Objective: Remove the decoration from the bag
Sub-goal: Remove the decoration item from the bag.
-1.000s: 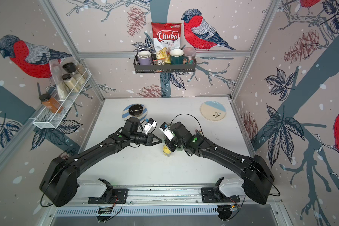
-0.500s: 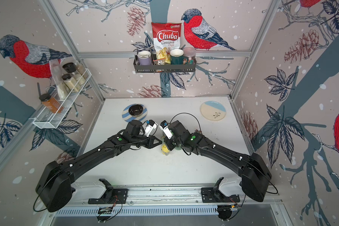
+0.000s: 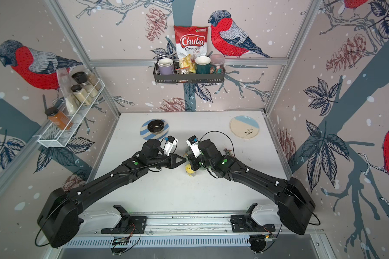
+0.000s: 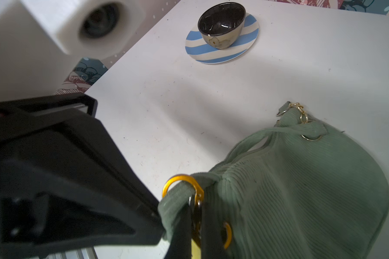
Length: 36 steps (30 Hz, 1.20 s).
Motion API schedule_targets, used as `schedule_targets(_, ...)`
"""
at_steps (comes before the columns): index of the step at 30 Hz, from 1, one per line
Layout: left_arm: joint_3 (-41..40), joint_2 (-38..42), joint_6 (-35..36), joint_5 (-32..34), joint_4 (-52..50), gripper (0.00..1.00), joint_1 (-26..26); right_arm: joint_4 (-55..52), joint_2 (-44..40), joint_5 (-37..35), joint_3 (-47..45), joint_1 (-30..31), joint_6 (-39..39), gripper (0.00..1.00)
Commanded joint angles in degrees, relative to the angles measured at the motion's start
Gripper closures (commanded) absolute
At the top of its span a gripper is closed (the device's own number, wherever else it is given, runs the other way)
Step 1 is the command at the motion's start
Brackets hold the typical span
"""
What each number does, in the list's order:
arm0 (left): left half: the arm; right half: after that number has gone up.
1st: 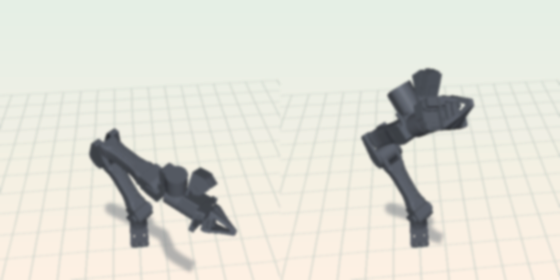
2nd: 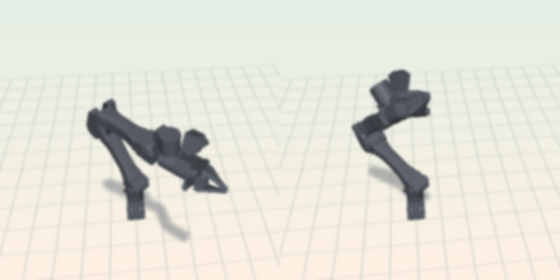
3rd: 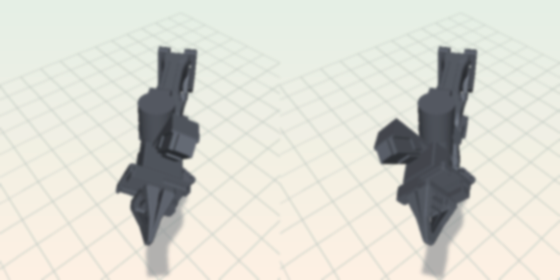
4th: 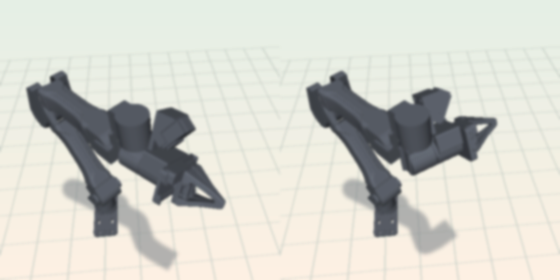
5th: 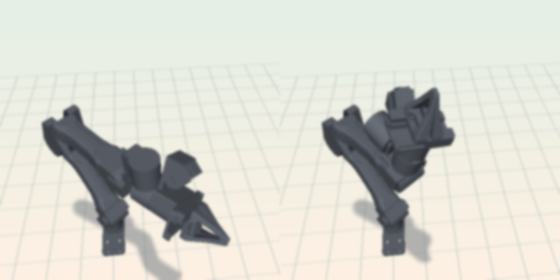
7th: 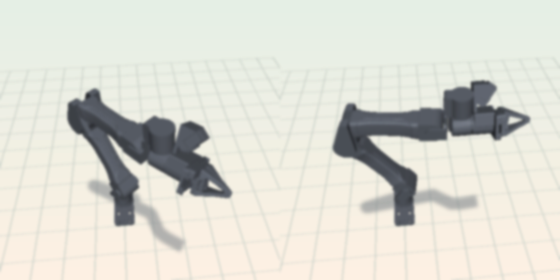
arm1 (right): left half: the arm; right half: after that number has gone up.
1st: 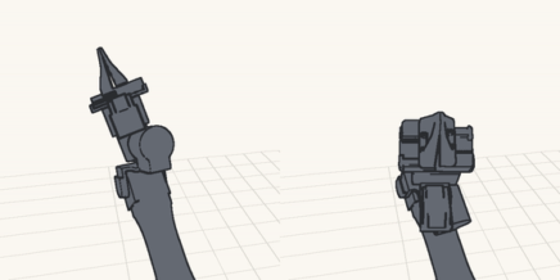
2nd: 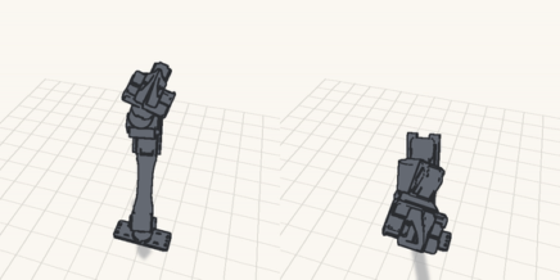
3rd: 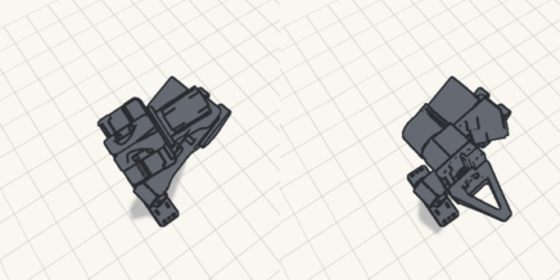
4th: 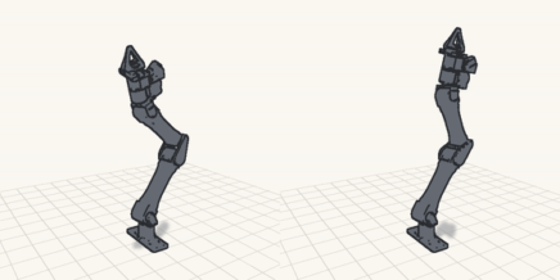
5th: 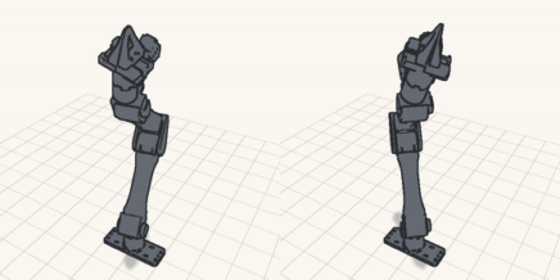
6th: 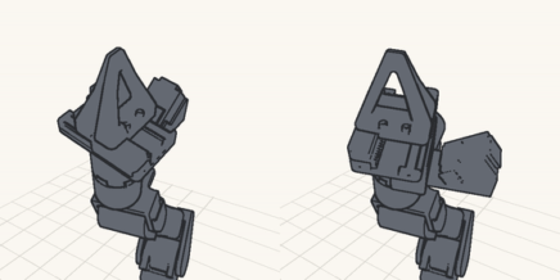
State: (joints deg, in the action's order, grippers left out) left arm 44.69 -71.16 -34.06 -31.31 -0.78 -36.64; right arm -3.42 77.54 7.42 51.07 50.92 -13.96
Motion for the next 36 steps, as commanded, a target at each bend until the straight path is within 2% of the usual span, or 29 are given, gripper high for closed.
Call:
schedule_targets(1, 1.55, 0.67, 2.86, 0.32, -1.66, 0.74, 0.21, 7.44, 1.50, 2.02, 0.83, 1.79, -4.53, 1.00)
schedule_targets(4, 2.32, 2.40, 6.21, 0.59, -5.60, 0.63, 1.21, 6.74, 1.13, 0.85, 0.37, 2.26, -4.26, 1.00)
schedule_targets(8, 3.17, 4.94, 9.77, -1.33, -9.36, 0.56, 5.08, 4.33, -1.85, 2.11, -0.81, 0.67, -2.30, 1.00)
schedule_targets(11, 3.39, 5.32, 11.94, -3.30, -9.51, 0.51, 5.51, 3.21, -3.94, 4.03, -1.20, -1.27, -2.21, 1.00)
schedule_targets(17, -1.15, 6.47, 10.92, -5.39, 1.52, 0.47, 3.96, 3.21, -4.33, 5.78, -1.34, -2.26, -4.29, 1.00)
schedule_targets(22, -2.49, 3.94, 9.22, -3.88, 7.16, 0.49, 3.07, 5.11, -4.08, 7.53, -1.83, -2.66, -5.95, 1.00)
schedule_targets(26, -2.58, 1.45, 8.45, -3.05, 10.18, 0.57, 3.09, 5.19, -4.06, 8.10, -2.01, -3.24, -6.37, 1.00)
schedule_targets(32, -1.46, -2.76, 7.20, -3.29, 11.00, 1.00, 0.83, 5.45, -1.98, 5.33, -0.89, -3.68, -10.37, 1.00)
schedule_targets(36, -2.07, -4.11, 7.51, 0.00, 9.34, 1.00, 0.52, 0.46, 0.85, -5.05, 3.55, -0.21, -10.37, 1.00)
